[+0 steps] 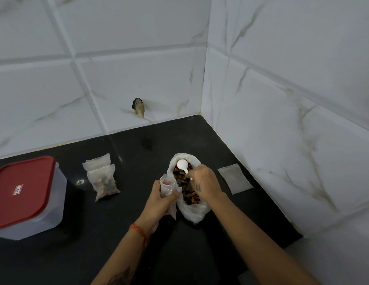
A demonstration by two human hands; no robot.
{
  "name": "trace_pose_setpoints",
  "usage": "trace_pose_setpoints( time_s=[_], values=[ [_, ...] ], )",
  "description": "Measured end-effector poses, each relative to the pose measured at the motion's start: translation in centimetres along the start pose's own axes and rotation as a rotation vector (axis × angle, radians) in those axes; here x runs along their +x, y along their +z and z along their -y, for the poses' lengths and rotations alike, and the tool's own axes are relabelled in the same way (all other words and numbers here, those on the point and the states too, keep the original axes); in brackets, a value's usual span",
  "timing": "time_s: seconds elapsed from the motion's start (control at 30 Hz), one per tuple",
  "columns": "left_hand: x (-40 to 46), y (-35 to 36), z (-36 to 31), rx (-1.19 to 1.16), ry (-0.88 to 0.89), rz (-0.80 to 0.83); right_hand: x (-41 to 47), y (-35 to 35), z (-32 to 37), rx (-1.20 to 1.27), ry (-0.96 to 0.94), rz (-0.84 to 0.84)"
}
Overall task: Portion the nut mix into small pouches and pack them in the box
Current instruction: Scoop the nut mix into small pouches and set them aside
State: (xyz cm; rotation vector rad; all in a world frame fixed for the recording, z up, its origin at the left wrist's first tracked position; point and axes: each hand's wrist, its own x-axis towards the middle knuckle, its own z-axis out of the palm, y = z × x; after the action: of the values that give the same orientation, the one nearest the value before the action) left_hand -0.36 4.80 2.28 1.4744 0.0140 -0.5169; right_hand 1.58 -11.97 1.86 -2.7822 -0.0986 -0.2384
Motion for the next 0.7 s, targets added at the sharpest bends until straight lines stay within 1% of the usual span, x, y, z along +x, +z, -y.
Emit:
trace_pose_setpoints(
  time_s=[0.07, 0.13, 0.2, 0.27, 0.3, 0.37, 0.43, 0.5, 0.57, 0.7],
  values=[
    [0.0, 0.0, -0.1, -0.011, 0.002, 0.004, -0.3, 0.1, 0.0, 0.033, 0.030, 0.065],
    [0.0, 0.0, -0.1, -0.023, -0.001, 0.007, -1.2, 0.1, 0.1, 0.011, 0.004, 0.067],
    [0.0, 0.0, 0.0, -0.036, 0.002, 0.010, -2.5, -0.1, 0.2, 0.017, -0.014, -0.032],
    [0.1, 0.0, 0.0, -0.046, 0.005, 0.009, -3.4, -0.1, -0.1, 0.068, 0.024, -0.150],
    [0.1, 0.0, 0.1, -0.048, 0.006, 0.009, -3.5, -0.1, -0.4, 0.087, 0.069, -0.184],
    [0.1, 0.0, 0.1, -0.044, 0.006, 0.008, -3.4, 0.0, -0.6, 0.067, 0.122, -0.201],
    [0.2, 0.0, 0.1, -0.034, 0.009, 0.010, -3.1, 0.2, -0.5, 0.025, 0.139, -0.165],
    [0.2, 0.0, 0.1, -0.031, 0.016, 0.017, -2.8, 0.6, -0.3, 0.018, 0.176, -0.087],
    [0.2, 0.0, 0.2, -0.027, 0.020, 0.020, -2.8, 0.6, -0.2, 0.094, 0.238, -0.031],
    [0.2, -0.1, 0.3, -0.038, 0.017, 0.024, -2.5, -0.5, -0.1, 0.253, 0.289, -0.041]
  ],
)
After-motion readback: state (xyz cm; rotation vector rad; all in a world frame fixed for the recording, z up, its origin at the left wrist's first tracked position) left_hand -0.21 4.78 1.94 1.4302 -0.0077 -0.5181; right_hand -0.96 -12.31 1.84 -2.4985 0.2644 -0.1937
